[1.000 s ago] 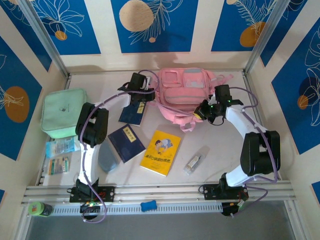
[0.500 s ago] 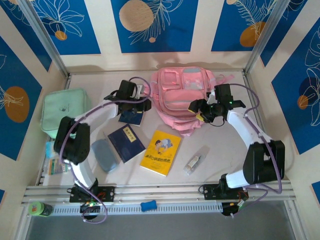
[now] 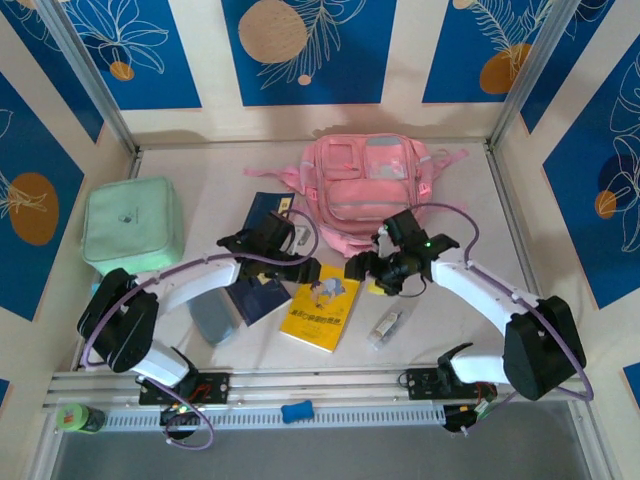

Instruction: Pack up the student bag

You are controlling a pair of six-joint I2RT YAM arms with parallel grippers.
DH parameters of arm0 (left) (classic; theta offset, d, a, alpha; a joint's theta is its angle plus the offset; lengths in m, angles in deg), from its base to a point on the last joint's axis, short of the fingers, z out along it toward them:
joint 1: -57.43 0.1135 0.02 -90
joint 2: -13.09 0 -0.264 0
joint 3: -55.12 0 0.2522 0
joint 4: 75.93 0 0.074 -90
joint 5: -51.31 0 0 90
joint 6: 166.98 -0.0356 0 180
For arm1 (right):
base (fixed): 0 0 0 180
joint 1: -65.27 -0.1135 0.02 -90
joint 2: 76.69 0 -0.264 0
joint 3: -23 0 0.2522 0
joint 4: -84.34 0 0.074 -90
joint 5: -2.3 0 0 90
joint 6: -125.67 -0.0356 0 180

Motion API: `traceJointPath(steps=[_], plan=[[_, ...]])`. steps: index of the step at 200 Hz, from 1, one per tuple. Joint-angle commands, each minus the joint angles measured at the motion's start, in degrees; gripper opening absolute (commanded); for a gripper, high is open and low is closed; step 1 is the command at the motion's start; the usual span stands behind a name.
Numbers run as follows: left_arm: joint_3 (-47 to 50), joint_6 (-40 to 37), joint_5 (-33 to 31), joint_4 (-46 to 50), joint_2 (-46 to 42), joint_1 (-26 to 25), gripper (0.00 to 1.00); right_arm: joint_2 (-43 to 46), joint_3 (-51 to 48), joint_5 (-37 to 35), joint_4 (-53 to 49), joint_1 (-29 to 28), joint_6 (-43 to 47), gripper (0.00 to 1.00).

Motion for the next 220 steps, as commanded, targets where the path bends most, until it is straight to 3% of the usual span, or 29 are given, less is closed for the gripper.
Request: traceJointPath(steps=[1,74,104,153,186,220], plan=[[1.77,2.97,-2.24,-1.48,1.95,-0.47,0.63,-0.26,-3.18,-1.43,5.54,-2.52,-4.58,0.71],[1.27,3.12,-0.82,-4.23,9.42,-0.68,0.64,-8.61,-3.85,-5.33,12.49,-3.16,-4.71,0.47],[1.91,4.6,-0.27,-4.66,8.71,-3.25,0.63,-11.59,-2.06,-7.01,12.58,-2.76,-3.67,0.4],[5.21,10.44,0.3,-5.81,5.69,-7.16,0.59,-16.48,1.85,-6.5,14.69,-1.36,-1.01,0.38],[6.96,14.47,-6.52,-3.01,1.81,-10.47,0.59,-18.68,4.59,-4.12,12.08,0.28,1.78,0.37],[9.56,16.96,-9.31,-2.67,-0.85,-10.87,0.58,-14.22,2.45,-4.55,6.51,0.19,4.18,0.48]])
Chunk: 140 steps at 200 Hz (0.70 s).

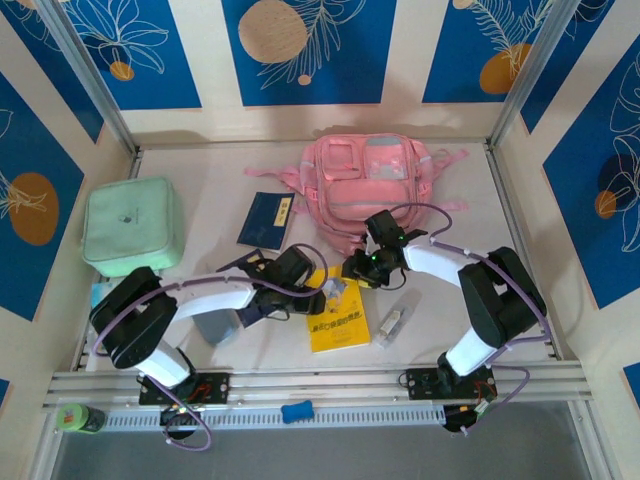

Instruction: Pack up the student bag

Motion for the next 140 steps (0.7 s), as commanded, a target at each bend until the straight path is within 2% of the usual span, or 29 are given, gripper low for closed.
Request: traceJointPath(steps=[1,12,58,140], plan=[[1.77,3.83,-3.72,1.45,-3.13,-0.53,0.58,3.69,-0.84,1.26,-4.5,0.15,3.2,0.48],[3.02,5.23,-5.23,0.86,-4.97,-1.85,0.58,5.75,-2.25,1.2,-6.19,0.15,3.92,0.51],[9.4,13.73,-4.84,-7.81,-10.38,-3.5,0.56,10.86,-7.19,3.07,-8.49,-1.13,3.33,0.56],[12.34,19.82,-4.71,-19.23,-5.04,-6.49,0.52,9.81,-9.42,3.65,-5.75,-5.51,2.43,0.57]])
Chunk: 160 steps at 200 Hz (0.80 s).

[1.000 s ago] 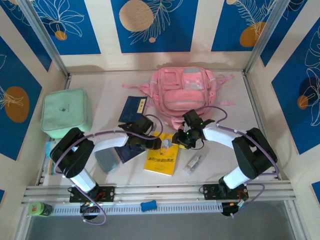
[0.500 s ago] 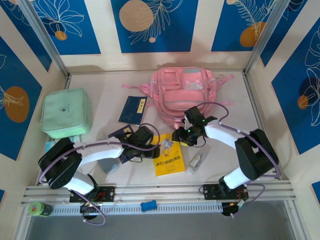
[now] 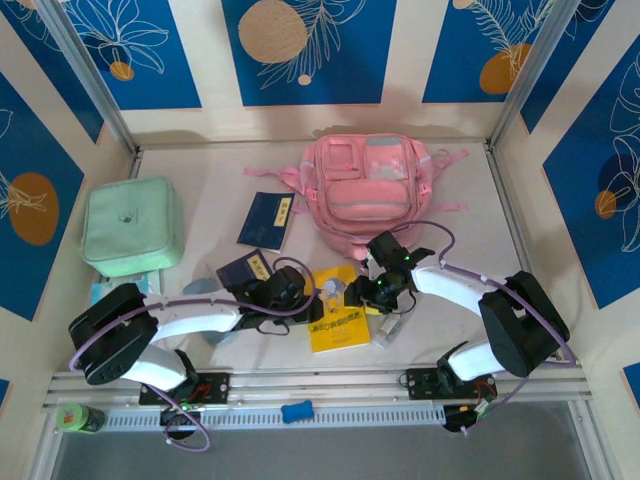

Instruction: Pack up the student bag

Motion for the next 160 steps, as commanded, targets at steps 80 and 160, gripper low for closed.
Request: traceJointPath(steps=[80,160], plan=[[2.55,3.04,-4.8,-2.02,2.91,-0.84,0.49,1.32,1.19,1.56,-0.92,-3.43,1.76,0.57],[2.21,1.85,-5.88,-0.56,3.06,-0.85,0.49,5.95,2.27,5.74,-2.82,-3.44,2.68,0.54]])
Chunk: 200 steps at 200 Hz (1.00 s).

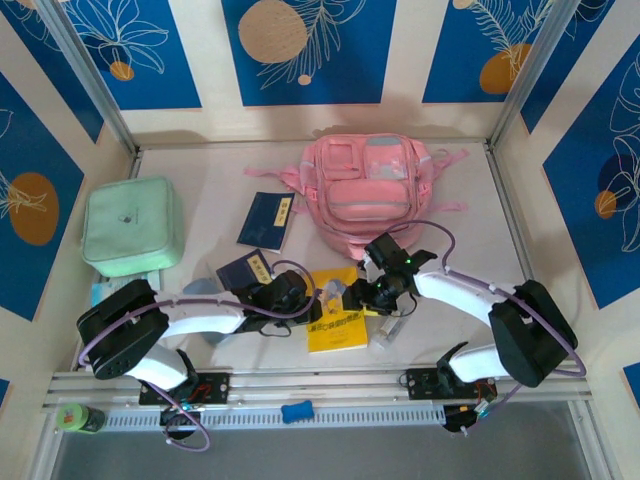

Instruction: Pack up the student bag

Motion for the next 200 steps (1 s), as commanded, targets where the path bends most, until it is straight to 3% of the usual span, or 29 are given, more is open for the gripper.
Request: traceJointPath(steps=[1,59,136,177,200], plan=[[0.64,-0.47,-2.31,2.47,0.91,-0.42,0.49,1.95,1.98,5.39,-0.48,-0.7,1.0,0.54],[1.35,-0.49,-2.3,2.05,0.82,-0.45,0.49,4.47,0.39,11.96,1.28,2.45,0.11,0.46],[1.12,-0.5,-2.28,1.8,0.78,-0.45,0.49,1.31,-3.09,13.4,4.91,3.84,1.2,0.39],[1.28,-0.22,-2.38,1.14,0.35,-0.45,0.5,-0.15,-3.57,14.25,6.63,3.73,1.68,0.26],[0.97,-0.05,-1.49,0.98,-0.36,-0.38,0.5,2.22,-4.04,14.39,7.39,3.78,1.33,0.13]])
